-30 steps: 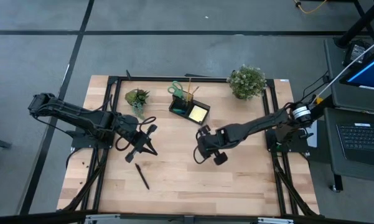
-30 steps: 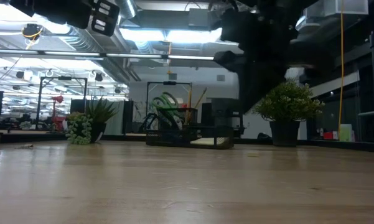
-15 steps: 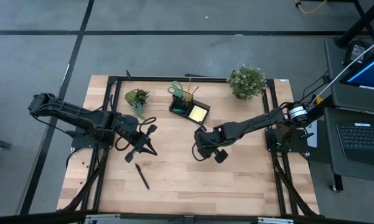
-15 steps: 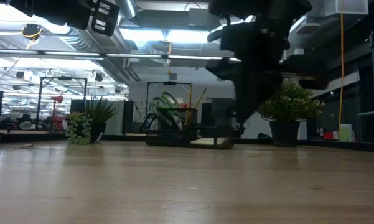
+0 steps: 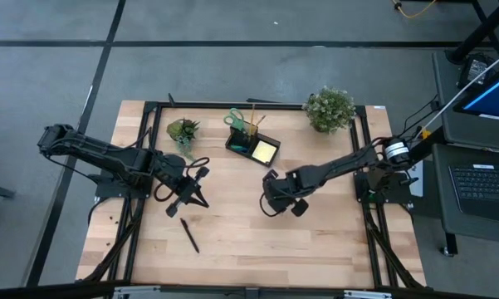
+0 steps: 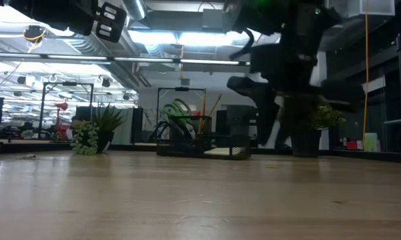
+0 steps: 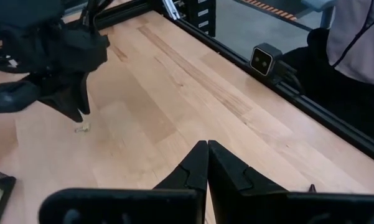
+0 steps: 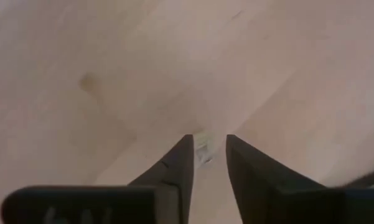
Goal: Pick and place office supplies into organizer
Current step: Put the right binder clip into the desk organizer
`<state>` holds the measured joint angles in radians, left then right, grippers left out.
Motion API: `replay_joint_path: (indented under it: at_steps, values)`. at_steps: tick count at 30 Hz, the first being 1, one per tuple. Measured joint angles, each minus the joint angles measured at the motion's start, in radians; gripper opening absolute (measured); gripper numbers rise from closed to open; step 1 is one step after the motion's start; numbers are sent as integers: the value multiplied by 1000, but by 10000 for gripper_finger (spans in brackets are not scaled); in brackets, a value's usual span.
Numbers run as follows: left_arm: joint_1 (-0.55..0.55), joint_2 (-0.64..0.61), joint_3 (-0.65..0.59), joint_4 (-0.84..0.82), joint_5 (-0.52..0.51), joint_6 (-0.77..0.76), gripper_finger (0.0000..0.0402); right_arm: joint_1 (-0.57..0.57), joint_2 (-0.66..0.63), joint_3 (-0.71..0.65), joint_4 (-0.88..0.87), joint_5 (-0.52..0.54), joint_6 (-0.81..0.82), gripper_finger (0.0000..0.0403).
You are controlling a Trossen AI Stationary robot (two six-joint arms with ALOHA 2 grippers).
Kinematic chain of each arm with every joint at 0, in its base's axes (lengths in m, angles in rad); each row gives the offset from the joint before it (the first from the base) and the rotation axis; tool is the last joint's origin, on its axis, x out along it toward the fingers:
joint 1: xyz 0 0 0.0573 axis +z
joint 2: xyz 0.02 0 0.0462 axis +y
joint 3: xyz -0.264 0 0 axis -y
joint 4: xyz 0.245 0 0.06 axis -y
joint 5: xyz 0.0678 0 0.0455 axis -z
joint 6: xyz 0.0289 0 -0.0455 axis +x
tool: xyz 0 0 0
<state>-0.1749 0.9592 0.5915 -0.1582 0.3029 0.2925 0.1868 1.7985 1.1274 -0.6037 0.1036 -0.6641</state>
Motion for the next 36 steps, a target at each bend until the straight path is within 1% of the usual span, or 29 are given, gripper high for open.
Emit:
replay_joint_path:
  at_steps: [4, 7, 14, 29, 32, 36]
  values:
    - [0, 0, 0, -4, 0, 1, 2, 8, 0, -34, 41, 1, -26, 114]
    - [0, 0, 0, -4, 0, 1, 4, 7, 0, -44, 78, 1, -28, 121]
    - [0, 0, 0, -4, 0, 0, 2, 7, 0, -56, 99, 1, -135, 122]
    - [0, 0, 0, -4, 1, -1, 3, 7, 0, -56, 99, -2, -131, 122]
    - [0, 0, 0, -4, 1, -1, 5, 7, 0, -56, 98, -23, -130, 122]
    - [0, 0, 0, -4, 1, -1, 4, 5, 0, -56, 96, -27, -130, 122]
